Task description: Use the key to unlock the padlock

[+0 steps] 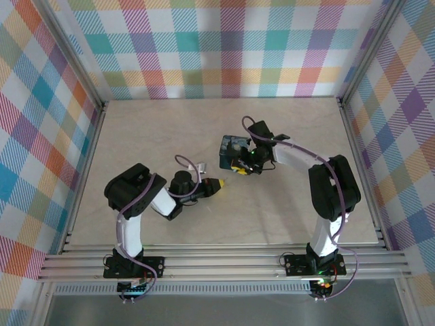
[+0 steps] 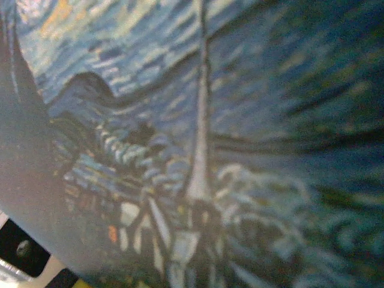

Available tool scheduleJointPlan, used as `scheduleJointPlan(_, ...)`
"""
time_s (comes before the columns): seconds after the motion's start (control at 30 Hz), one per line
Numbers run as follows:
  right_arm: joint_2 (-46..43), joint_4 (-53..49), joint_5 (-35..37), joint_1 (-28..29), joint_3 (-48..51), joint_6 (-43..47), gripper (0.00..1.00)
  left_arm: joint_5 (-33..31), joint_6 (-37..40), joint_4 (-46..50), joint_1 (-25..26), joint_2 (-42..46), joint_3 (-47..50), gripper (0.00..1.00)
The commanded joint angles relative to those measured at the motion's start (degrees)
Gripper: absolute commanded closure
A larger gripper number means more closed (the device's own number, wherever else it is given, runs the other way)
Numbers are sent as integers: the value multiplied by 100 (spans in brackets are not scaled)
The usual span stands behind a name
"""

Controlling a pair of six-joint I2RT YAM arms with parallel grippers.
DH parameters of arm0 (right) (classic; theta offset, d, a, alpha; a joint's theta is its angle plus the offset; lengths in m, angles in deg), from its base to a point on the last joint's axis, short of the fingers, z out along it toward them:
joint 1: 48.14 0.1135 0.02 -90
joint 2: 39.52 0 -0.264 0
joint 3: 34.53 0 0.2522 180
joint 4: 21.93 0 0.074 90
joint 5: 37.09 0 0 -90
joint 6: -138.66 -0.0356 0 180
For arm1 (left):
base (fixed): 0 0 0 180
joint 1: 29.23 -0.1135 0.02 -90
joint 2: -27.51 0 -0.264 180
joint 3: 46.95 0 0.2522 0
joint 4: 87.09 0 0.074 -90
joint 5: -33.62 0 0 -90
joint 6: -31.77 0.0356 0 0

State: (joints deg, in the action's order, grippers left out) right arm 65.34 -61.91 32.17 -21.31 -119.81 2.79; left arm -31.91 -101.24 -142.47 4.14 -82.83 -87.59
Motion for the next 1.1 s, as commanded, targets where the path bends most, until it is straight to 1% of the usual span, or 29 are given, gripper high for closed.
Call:
scheduleJointPlan(0.0, 156, 445, 113, -11, 372, -209, 96, -225, 417, 755, -76, 690, 161, 100)
scheduleJointPlan(0.03, 180, 466, 135, -11, 408, -157, 88, -281, 526, 1088, -84, 949, 180, 100)
scheduleJointPlan(0.1, 176, 492, 155, -2, 475, -31, 78, -360, 730, 1721, -117, 1466, 205, 100)
scheduleJointPlan(0.17, 58, 559, 207, 6, 622, 80, 58, -460, 1001, 2559, -154, 2078, 137, 100)
scheduleJointPlan(0.27, -234, 693, 210, 24, 874, 251, 45, -538, 1468, 3874, -201, 2932, -139, 100)
scheduleJointPlan(0.3, -343, 724, 202, 28, 946, 322, 43, -527, 1579, 4224, -232, 3152, -240, 100)
scheduleJointPlan(0.37, -684, 815, 192, 55, 1196, 513, 42, -458, 1734, 5009, -333, 3590, -520, 100)
scheduleJointPlan(0.47, -1282, 1170, 166, 72, 1680, 810, 42, -310, 1846, 6148, -480, 3939, -1097, 100)
scheduleJointPlan(0.53, -1707, 1555, 114, 123, 2048, 1105, 42, -190, 1846, 6784, -562, 4044, -1478, 100)
scheduleJointPlan(0.63, -2259, 2062, 331, 382, 2454, 1628, 43, -109, 1780, 7680, -594, 4026, -2057, 100)
scheduleJointPlan(0.7, -2497, 2357, 516, 623, 2583, 1995, 44, -25, 1750, 8095, -598, 3989, -2369, 100)
scheduleJointPlan(0.8, -2727, 2997, 656, 924, 2727, 2511, 44, 171, 1643, 8373, -594, 4011, -2650, 100)
scheduleJointPlan(0.9, -2795, 3822, 667, 1063, 2892, 2883, 43, 338, 1502, 8455, -594, 4112, -2807, 100)
scheduleJointPlan(0.93, -2774, 4073, 631, 1080, 2911, 2972, 43, 376, 1452, 8646, -595, 4148, -2859, 100)
scheduleJointPlan(1.07, -2598, 5095, 265, 1258, 2960, 3457, 44, 518, 1219, 8722, -591, 4278, -2949, 100)
